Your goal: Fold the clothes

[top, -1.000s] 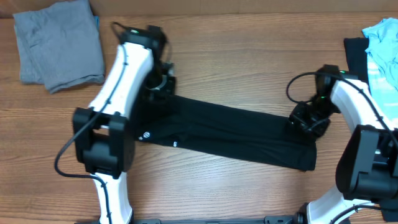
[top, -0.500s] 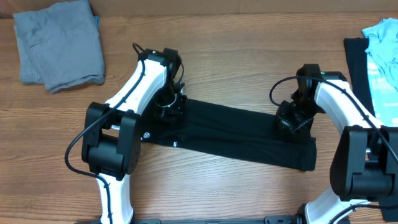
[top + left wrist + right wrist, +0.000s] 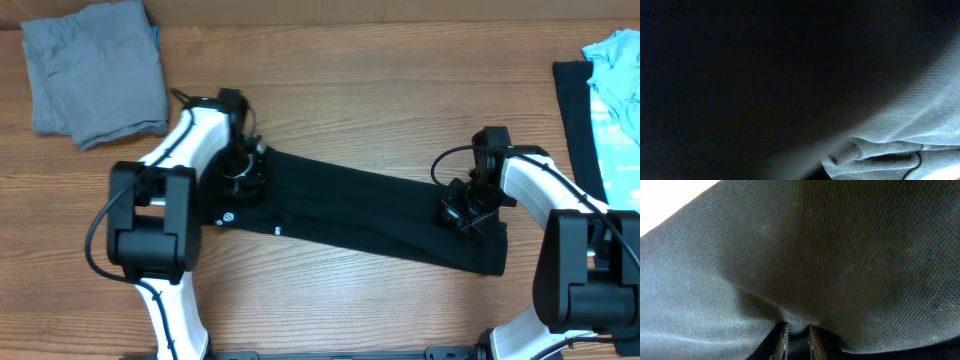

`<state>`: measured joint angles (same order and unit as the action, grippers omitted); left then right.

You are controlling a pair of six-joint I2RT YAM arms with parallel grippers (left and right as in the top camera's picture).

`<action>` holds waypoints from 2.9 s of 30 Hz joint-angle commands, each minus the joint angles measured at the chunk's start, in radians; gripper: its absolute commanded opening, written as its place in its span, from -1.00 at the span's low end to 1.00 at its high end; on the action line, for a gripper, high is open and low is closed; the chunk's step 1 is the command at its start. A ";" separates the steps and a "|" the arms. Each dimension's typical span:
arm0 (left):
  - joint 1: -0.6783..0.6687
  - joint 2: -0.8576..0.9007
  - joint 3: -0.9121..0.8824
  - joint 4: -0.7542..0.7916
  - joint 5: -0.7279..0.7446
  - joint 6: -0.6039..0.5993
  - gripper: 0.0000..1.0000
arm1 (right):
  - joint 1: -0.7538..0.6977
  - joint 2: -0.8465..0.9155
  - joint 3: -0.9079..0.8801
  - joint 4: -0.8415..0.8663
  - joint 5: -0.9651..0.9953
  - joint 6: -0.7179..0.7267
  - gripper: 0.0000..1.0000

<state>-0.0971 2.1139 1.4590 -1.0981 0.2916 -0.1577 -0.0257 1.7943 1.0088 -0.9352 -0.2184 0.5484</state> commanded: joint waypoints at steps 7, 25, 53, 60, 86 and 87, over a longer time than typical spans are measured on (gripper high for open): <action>0.230 0.020 -0.039 0.013 -0.143 -0.038 -0.92 | -0.001 0.037 -0.043 0.181 0.019 -0.006 -0.50; 0.310 -0.024 0.084 -0.089 -0.168 -0.086 -0.92 | -0.035 0.037 0.291 0.030 -0.001 -0.112 0.24; 0.305 -0.076 0.217 -0.173 -0.161 -0.085 1.00 | -0.072 0.048 0.043 0.042 -0.203 -0.309 1.00; 0.305 -0.076 0.217 -0.173 -0.161 -0.085 1.00 | -0.059 0.048 -0.042 0.130 -0.319 -0.309 0.95; 0.304 -0.076 0.217 -0.198 -0.160 -0.085 1.00 | -0.119 0.046 0.115 0.002 0.035 -0.098 -0.92; 0.304 -0.076 0.217 -0.203 -0.160 -0.085 1.00 | -0.133 0.046 0.146 -0.037 0.081 -0.098 -0.92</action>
<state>0.2111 2.0571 1.6630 -1.2938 0.1371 -0.2371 -0.1150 1.8339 1.0664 -0.9276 -0.3412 0.4374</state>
